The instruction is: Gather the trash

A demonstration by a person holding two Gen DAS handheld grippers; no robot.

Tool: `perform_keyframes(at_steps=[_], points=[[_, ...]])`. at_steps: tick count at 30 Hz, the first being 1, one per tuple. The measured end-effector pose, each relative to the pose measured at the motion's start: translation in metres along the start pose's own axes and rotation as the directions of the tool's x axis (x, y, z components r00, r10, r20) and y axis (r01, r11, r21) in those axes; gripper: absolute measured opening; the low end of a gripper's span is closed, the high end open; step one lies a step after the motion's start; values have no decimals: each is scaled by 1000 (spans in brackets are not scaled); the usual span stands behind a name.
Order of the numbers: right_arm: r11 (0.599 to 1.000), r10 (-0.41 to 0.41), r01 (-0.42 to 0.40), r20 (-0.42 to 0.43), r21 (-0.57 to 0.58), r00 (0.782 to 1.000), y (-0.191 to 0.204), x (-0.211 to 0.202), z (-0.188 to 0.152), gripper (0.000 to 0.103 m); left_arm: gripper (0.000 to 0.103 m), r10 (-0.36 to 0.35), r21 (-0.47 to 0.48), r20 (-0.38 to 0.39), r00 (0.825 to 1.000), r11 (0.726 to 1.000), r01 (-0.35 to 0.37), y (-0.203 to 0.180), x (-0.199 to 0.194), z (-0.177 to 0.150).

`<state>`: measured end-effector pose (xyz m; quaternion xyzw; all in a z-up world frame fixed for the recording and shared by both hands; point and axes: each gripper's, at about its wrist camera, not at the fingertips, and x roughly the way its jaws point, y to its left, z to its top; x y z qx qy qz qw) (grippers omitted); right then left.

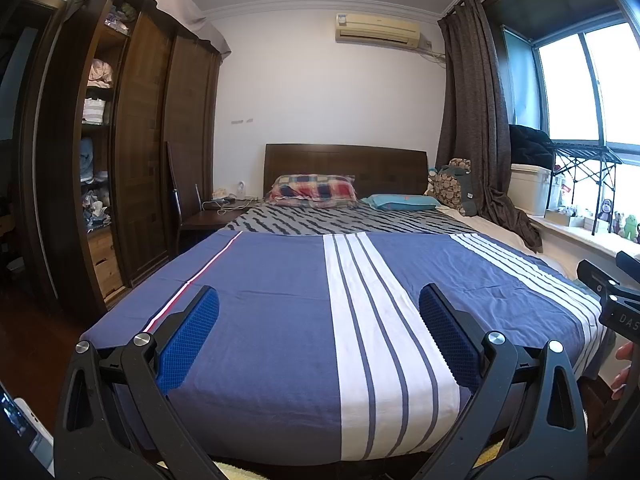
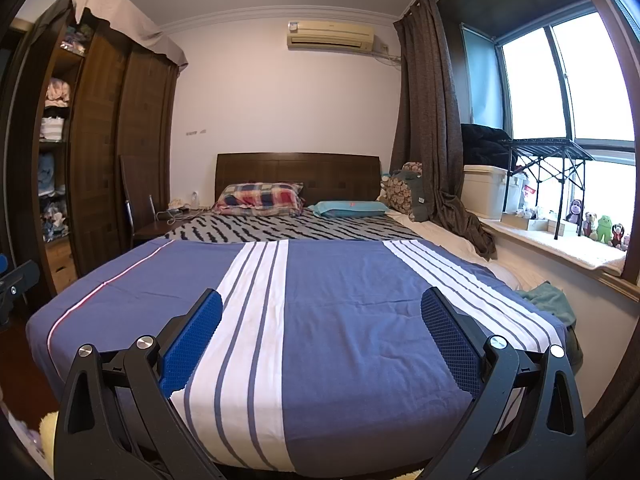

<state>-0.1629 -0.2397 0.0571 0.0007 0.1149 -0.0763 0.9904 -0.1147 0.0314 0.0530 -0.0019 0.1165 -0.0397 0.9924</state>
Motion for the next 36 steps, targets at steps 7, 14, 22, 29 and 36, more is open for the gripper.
perform_keyframes(at_steps=[7,14,22,29,36], points=[[1000,-1,1,-3,-1,1000,2,0,0,100,95,13,-4,1,1000,1000,-13,1,2,2],[1000,1,-1,-5,0,1000,3,1,-1,100,95,34,-20,4,999,999,-33,0,2,1],[1000,4,-4,-10,-3,1000,3,2,-3,100,95,28,-51,-30,999,998,-30,5,8,1],[1000,4,-4,-26,-1,1000,2,7,-4,100,95,27,-50,-28,999,998,-29,6,9,-2],[1000,-2,2,-32,-3,999,1,9,-5,100,95,47,-50,-38,998,998,-49,8,10,-3]])
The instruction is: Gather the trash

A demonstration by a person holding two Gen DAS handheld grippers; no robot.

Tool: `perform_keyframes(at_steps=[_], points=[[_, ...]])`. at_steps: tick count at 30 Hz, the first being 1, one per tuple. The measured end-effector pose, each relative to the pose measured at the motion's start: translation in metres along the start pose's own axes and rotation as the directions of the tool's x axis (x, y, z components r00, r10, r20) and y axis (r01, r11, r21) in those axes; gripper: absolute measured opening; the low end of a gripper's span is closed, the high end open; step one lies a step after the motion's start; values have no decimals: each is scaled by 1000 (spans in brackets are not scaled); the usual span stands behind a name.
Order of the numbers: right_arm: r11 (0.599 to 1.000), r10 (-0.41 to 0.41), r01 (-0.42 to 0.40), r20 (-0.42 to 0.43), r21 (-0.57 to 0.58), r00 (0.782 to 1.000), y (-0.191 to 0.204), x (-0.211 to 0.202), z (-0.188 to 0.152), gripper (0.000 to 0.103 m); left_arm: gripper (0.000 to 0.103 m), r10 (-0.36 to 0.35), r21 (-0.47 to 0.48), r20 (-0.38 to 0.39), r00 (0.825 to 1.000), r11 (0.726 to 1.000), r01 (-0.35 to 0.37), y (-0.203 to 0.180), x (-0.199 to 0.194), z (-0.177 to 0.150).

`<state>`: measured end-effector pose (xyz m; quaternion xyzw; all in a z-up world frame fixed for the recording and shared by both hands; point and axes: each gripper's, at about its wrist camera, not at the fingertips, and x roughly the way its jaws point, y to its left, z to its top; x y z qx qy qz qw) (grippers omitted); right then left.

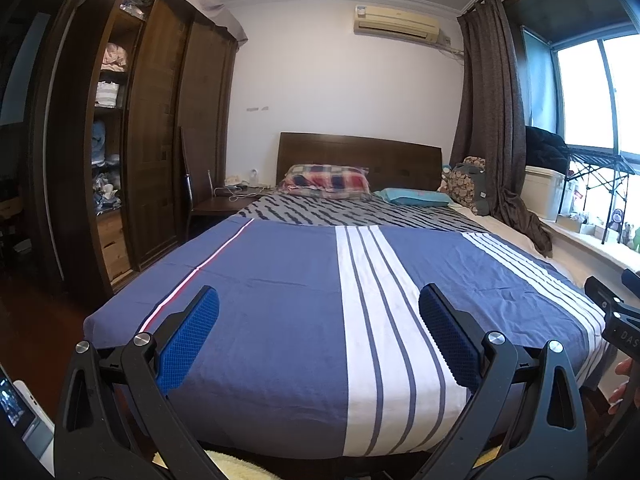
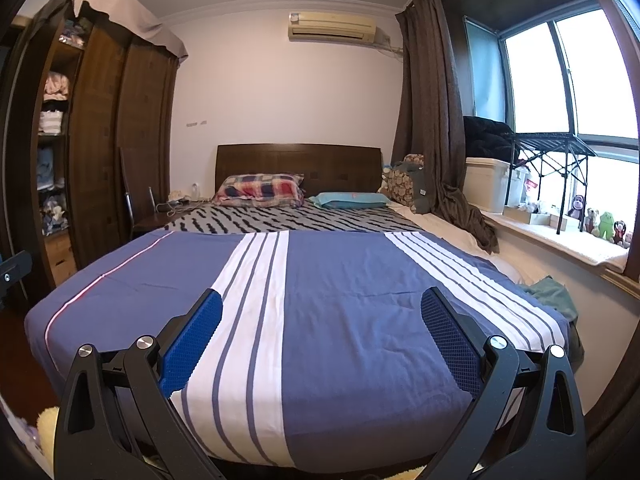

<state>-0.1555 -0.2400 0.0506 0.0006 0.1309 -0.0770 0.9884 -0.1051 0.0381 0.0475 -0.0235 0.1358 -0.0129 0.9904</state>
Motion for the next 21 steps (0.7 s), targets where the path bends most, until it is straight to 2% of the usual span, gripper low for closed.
perform_keyframes(at_steps=[9,15,17,20,21], points=[[1000,20,-20,-19,9,1000,-7,19,0,100,95,37,22,-12,999,999,-37,0,13,5],[999,40,-40,-15,-8,999,-8,36,4,100,95,46,29,-42,998,999,-45,1,41,6],[998,57,-58,-24,-24,998,-9,48,6,100,95,51,29,-59,997,998,-50,5,57,8],[991,125,-127,-69,-32,990,-22,82,11,100,95,60,21,-94,994,998,-58,17,90,11],[995,87,-92,-100,-49,991,-35,106,14,100,95,70,17,-110,991,997,-69,24,106,13]])
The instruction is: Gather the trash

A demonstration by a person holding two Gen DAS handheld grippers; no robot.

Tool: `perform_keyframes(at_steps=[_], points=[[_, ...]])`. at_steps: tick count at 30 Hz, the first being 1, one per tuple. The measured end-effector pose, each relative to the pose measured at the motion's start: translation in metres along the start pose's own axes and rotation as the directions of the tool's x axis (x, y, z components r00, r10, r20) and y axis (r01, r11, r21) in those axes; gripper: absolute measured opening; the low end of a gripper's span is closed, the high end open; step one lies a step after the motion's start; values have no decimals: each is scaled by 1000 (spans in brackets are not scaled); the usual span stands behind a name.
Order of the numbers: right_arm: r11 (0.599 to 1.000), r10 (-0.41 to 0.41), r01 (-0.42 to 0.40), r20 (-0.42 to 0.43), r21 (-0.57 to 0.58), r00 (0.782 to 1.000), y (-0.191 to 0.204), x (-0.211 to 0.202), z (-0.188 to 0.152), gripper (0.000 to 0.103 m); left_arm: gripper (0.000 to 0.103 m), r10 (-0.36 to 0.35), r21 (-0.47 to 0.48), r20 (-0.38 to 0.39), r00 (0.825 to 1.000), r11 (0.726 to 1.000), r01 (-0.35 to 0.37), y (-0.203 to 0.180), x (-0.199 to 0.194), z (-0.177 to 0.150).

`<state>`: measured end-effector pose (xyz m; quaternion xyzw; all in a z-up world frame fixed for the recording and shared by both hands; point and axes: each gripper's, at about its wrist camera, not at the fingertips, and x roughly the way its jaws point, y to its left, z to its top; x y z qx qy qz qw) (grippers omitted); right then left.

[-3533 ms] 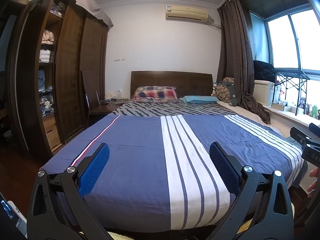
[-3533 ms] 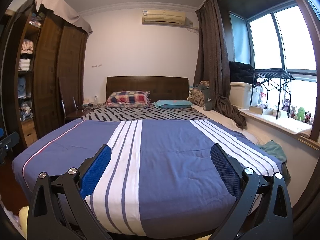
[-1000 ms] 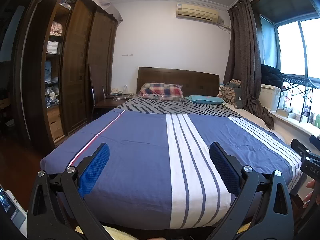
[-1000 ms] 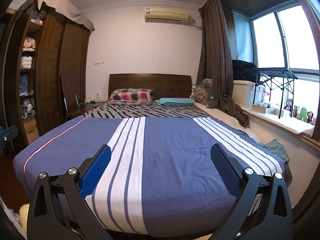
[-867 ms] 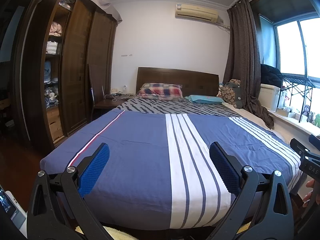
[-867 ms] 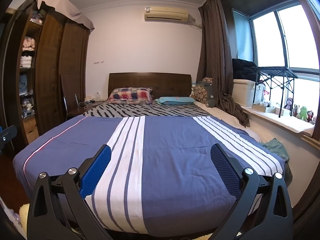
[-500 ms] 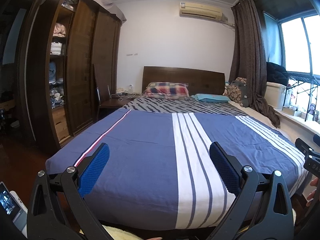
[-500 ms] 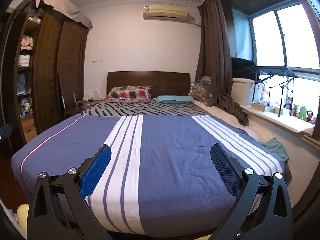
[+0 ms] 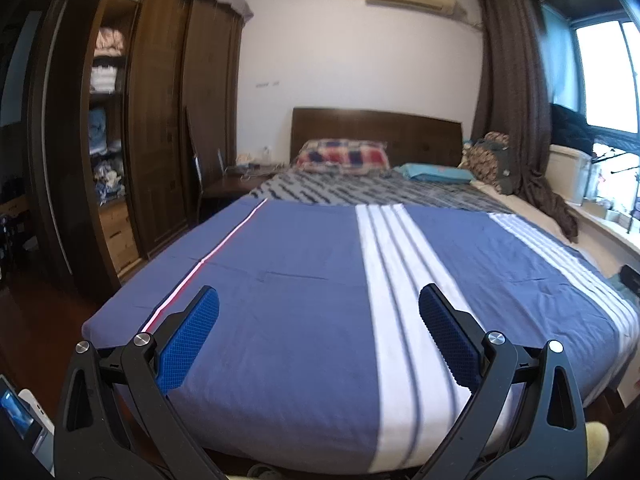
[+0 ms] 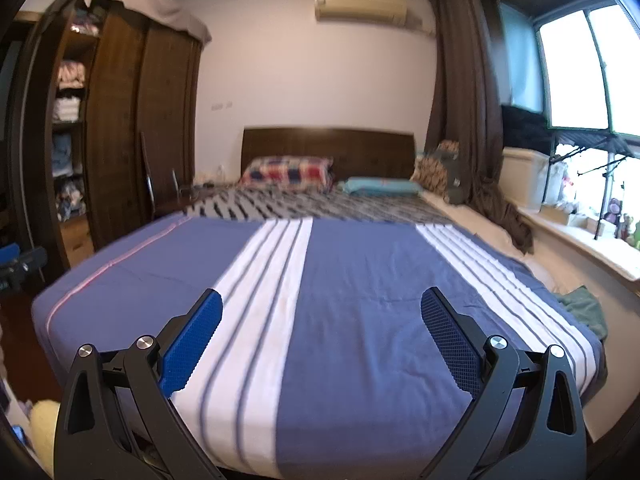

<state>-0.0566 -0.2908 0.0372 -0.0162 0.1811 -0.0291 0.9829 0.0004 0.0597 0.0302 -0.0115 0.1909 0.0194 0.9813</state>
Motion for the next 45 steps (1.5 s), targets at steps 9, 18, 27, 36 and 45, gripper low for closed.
perform_keyframes(at_steps=[9,18,27,36,45], points=[[974,-194,218,-281,58,940,-136,206,-4,100,95,158,-110,-308,938,974,-200,118,227,1],[948,-108,252,-548,195,830,-140,361,-61,100,95,276,-88,-522,807,923,-374,177,350,-43],[943,-70,248,-597,221,799,-138,370,-85,100,96,317,-34,-524,791,920,-391,187,357,-62],[940,-55,243,-598,238,799,-143,382,-82,100,96,313,-40,-521,794,920,-389,182,363,-59],[940,-55,243,-598,238,800,-143,382,-82,100,96,313,-39,-521,794,920,-389,182,366,-58]])
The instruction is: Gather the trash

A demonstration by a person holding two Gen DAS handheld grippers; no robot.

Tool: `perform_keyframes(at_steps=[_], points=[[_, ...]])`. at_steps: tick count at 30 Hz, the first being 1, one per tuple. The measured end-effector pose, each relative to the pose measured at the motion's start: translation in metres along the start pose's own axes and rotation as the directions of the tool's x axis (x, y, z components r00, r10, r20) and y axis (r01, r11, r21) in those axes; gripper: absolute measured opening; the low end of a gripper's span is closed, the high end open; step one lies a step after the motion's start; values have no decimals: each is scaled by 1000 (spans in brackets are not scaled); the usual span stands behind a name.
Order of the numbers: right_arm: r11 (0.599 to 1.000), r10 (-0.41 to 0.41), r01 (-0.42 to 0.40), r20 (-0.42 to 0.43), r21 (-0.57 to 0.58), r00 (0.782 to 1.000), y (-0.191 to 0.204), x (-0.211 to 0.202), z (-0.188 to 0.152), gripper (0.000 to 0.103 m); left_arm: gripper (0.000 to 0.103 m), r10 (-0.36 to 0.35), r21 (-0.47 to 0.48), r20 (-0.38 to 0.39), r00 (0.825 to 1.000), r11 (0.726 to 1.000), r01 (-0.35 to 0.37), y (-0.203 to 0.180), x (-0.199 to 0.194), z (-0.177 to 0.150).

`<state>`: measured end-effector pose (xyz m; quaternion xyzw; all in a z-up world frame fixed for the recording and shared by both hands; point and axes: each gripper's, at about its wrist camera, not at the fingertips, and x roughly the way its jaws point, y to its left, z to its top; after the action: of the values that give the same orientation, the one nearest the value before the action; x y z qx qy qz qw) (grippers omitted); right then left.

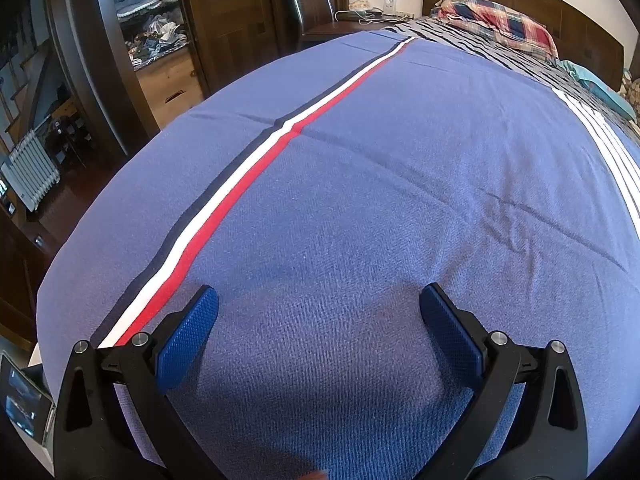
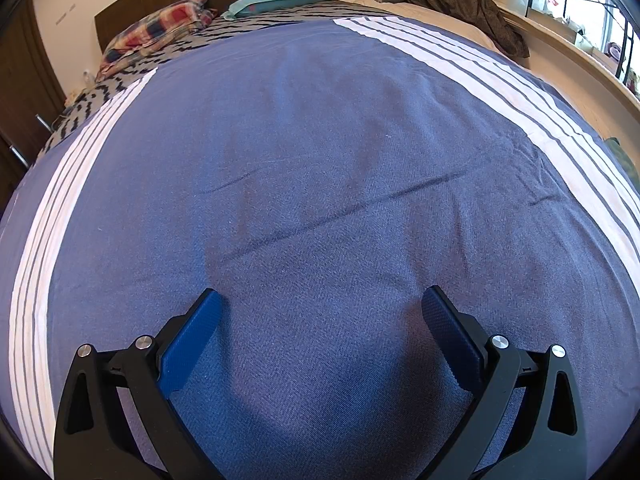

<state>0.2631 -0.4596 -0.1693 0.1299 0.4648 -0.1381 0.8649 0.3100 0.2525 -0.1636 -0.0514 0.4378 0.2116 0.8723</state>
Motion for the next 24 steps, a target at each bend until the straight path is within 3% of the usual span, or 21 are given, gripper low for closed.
perform_keyframes(at_steps=[24], points=[[1000,0,0,0,0,1000,0,0,0,100,96,-9,-5,-6,1000,1000,9,1,3,3]])
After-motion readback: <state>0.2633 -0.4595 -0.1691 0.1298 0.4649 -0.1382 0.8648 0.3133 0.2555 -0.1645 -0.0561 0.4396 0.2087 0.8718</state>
